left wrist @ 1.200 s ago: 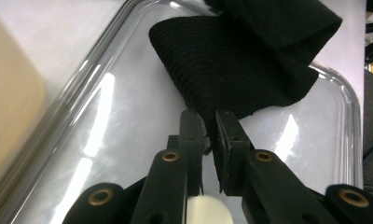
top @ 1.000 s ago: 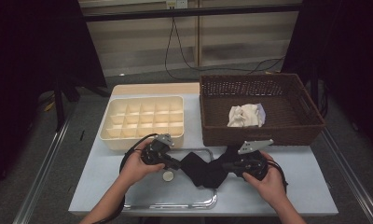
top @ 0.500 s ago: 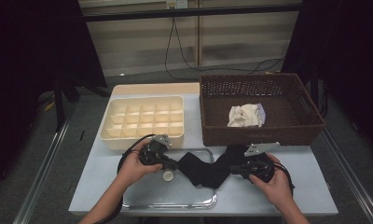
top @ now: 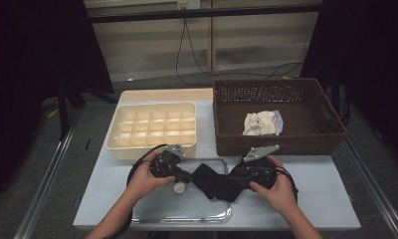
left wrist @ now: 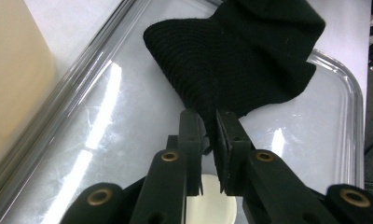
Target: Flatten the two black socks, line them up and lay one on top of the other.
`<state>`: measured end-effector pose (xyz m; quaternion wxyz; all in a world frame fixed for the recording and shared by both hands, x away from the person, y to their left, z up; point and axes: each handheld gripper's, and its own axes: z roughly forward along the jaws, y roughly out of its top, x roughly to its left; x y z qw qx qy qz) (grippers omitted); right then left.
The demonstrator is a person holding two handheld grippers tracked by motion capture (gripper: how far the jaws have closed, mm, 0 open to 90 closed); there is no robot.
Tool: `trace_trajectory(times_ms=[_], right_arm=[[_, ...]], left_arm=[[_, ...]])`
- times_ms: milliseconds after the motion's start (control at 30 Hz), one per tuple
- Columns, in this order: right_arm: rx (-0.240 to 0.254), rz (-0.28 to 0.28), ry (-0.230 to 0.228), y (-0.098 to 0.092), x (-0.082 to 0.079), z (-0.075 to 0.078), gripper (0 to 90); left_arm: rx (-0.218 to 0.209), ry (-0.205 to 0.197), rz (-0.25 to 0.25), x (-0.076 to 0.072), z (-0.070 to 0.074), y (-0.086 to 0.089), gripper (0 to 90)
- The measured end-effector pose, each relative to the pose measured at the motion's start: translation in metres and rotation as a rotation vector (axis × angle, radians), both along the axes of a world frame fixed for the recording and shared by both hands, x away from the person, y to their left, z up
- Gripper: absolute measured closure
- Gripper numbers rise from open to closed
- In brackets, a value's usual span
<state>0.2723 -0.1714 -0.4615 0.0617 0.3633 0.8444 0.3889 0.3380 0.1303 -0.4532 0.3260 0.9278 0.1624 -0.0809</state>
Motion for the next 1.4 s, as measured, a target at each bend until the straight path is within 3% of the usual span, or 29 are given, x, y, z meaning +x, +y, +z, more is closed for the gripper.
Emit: trace_trajectory(times_ms=[33, 67, 100, 167, 200, 267, 300, 400, 533, 600, 700, 733, 767, 833, 900, 933, 1033, 1067, 1100, 1200, 1267, 1300, 1400], right_arm=[[-0.01, 0.012, 0.003, 0.003, 0.001, -0.003, 58.3], [-0.021, 0.009, 0.006, 0.005, 0.001, -0.005, 60.4], [-0.031, 0.012, 0.009, 0.007, 0.001, -0.008, 69.7], [-0.033, 0.021, 0.01, 0.008, 0.001, -0.011, 80.1], [-0.033, 0.024, 0.011, 0.006, 0.0, -0.011, 83.3], [-0.023, 0.036, 0.005, 0.003, -0.002, -0.009, 85.5], [-0.02, 0.036, 0.0, 0.0, -0.003, -0.007, 85.6], [-0.01, 0.038, -0.012, -0.008, -0.008, -0.002, 85.6], [-0.003, 0.014, -0.007, -0.023, -0.017, 0.0, 85.4], [-0.008, 0.002, -0.001, -0.031, -0.021, -0.001, 84.9], [0.004, -0.012, 0.005, -0.041, -0.026, -0.003, 84.2], [0.006, -0.018, 0.008, -0.042, -0.027, -0.003, 83.9], [0.013, -0.017, 0.009, -0.044, -0.029, -0.003, 83.9], [0.014, -0.016, 0.003, -0.047, -0.03, -0.002, 83.9], [0.017, -0.018, 0.009, -0.048, -0.032, -0.001, 82.9], [0.02, -0.016, 0.005, -0.049, -0.032, -0.002, 81.6], [0.037, -0.03, 0.014, -0.054, -0.035, -0.003, 78.2], [0.046, -0.034, 0.018, -0.057, -0.035, -0.002, 76.3], [0.049, -0.038, 0.013, -0.058, -0.036, -0.001, 74.4], [0.051, -0.045, 0.004, -0.059, -0.035, 0.004, 71.3], [0.051, -0.046, -0.003, -0.059, -0.033, 0.009, 68.3], [0.052, -0.047, -0.004, -0.058, -0.032, 0.011, 66.0], [0.052, -0.053, -0.011, -0.057, -0.026, 0.016, 65.0]], left_arm=[[0.017, -0.006, 0.007, 0.0, 0.001, 0.0, 82.0], [0.002, -0.001, 0.007, -0.001, 0.0, 0.0, 81.9], [-0.007, 0.009, 0.015, -0.001, 0.0, 0.0, 81.9], [0.008, -0.001, 0.02, -0.002, 0.001, 0.0, 82.0], [-0.01, 0.006, 0.017, -0.001, 0.0, 0.001, 82.0], [0.013, -0.003, 0.014, 0.001, 0.002, 0.003, 82.0], [-0.012, 0.007, 0.03, 0.0, 0.001, 0.003, 82.0], [0.008, -0.004, 0.041, 0.0, 0.002, 0.004, 82.0], [-0.006, 0.003, 0.04, 0.0, 0.002, 0.003, 81.9], [0.025, -0.019, 0.019, 0.001, 0.003, 0.003, 81.9], [0.027, -0.019, 0.016, 0.001, 0.003, 0.002, 81.8], [-0.009, 0.001, 0.034, 0.0, 0.001, 0.001, 81.8], [0.024, -0.02, 0.012, 0.002, 0.003, 0.001, 81.8], [0.028, -0.016, 0.021, 0.002, 0.003, 0.001, 81.8], [-0.003, 0.0, 0.032, 0.002, 0.001, 0.001, 81.8], [0.009, -0.009, 0.015, 0.003, 0.001, 0.002, 81.8], [-0.004, -0.002, 0.035, 0.002, 0.001, 0.0, 81.7], [0.013, -0.01, 0.034, 0.001, 0.002, 0.0, 81.6], [-0.004, -0.003, 0.026, 0.002, 0.001, -0.001, 81.6], [0.0, -0.006, 0.014, 0.002, 0.002, -0.002, 81.6], [0.025, -0.023, 0.003, 0.003, 0.004, -0.003, 81.6], [0.004, -0.007, 0.004, 0.002, 0.003, -0.003, 81.6], [-0.003, -0.006, 0.009, 0.002, 0.002, -0.004, 81.5]])
